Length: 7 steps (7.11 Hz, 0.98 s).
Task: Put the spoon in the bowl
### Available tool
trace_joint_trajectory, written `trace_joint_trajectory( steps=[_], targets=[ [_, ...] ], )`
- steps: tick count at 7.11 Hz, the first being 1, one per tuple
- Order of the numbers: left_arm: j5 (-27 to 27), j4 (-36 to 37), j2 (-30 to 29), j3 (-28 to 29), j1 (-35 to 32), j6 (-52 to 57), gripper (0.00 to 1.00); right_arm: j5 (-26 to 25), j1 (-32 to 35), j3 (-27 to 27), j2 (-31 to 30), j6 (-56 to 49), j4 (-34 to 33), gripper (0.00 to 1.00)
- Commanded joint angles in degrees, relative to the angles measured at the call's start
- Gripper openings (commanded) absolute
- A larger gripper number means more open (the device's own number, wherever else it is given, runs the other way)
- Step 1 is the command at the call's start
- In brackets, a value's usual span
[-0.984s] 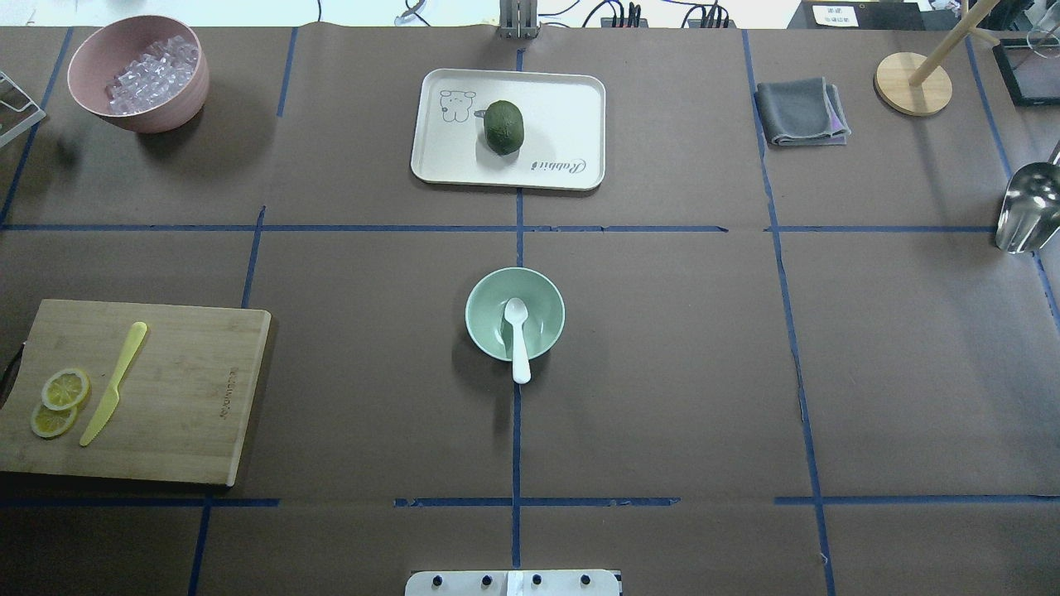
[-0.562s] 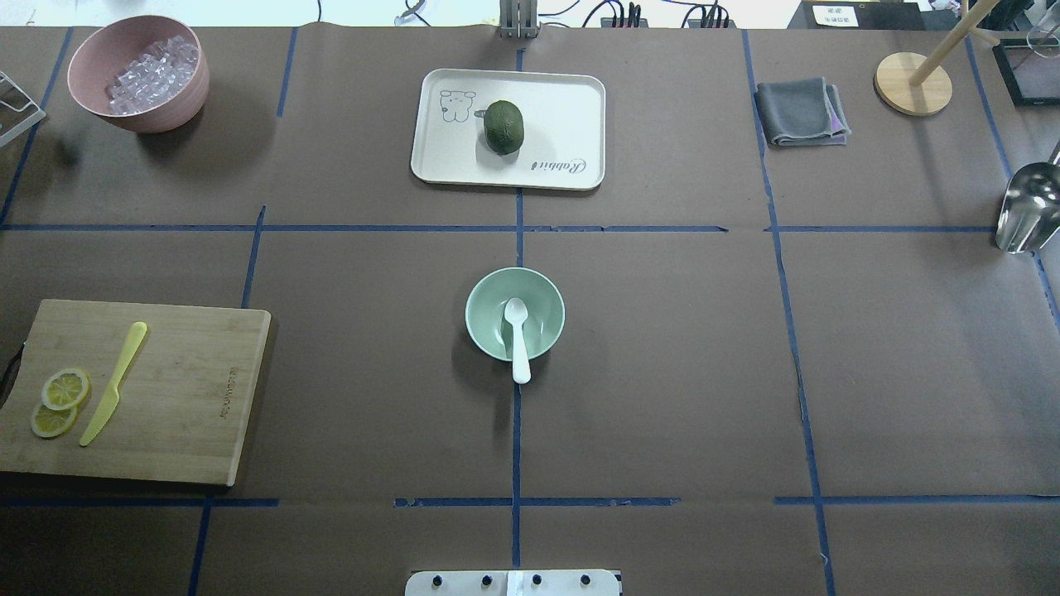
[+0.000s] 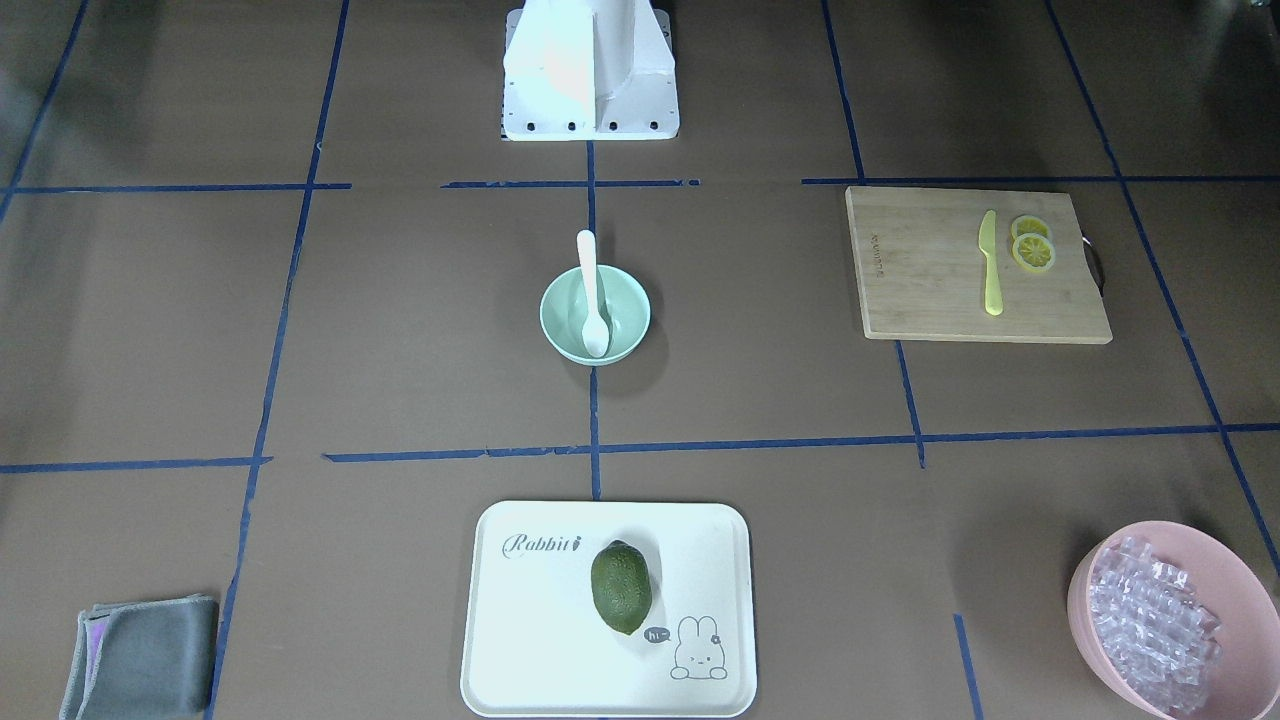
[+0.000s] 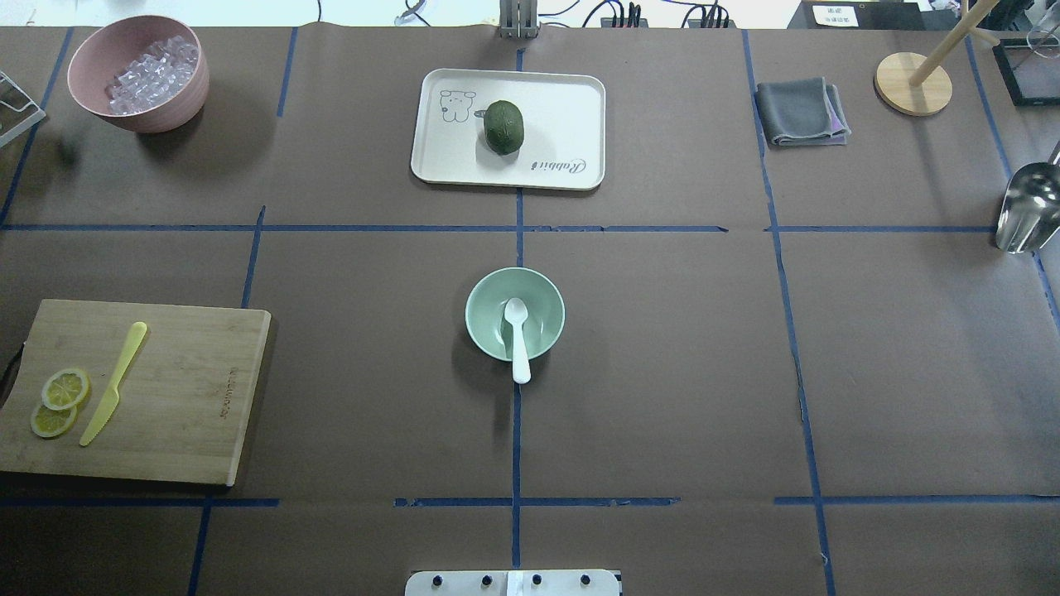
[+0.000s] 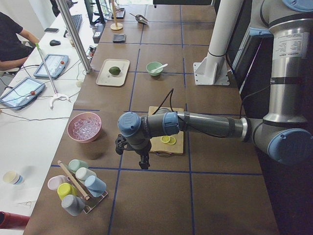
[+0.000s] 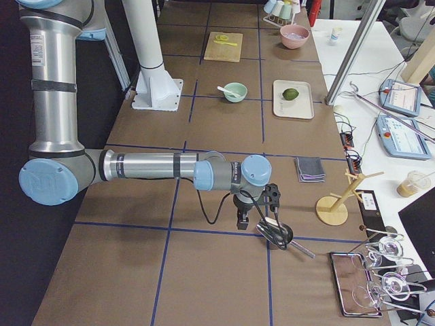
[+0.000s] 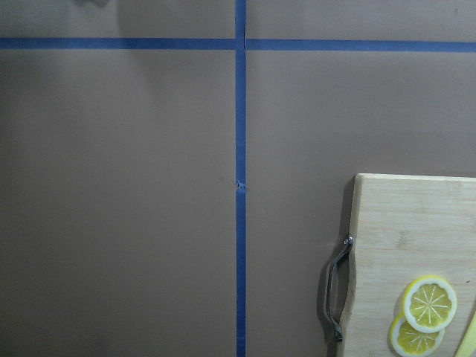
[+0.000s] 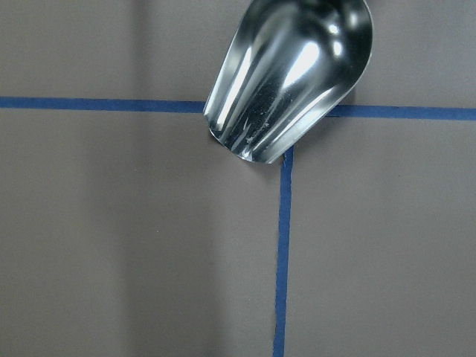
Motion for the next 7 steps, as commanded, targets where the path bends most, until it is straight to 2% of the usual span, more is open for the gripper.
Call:
trace_joint_trajectory(
  steps=[1, 7],
  targets=[
    [-0.07, -0.04, 0.18, -0.01, 0.0, -0.16, 1.0, 0.06, 0.0, 0.21, -0.25, -0.06, 0.04, 1.0],
    [0.1, 0.13, -0.52, 0.08, 0.0, -0.17, 1.0, 0.06, 0.0, 0.91, -0.6, -0.06, 0.13, 1.0]
  ],
)
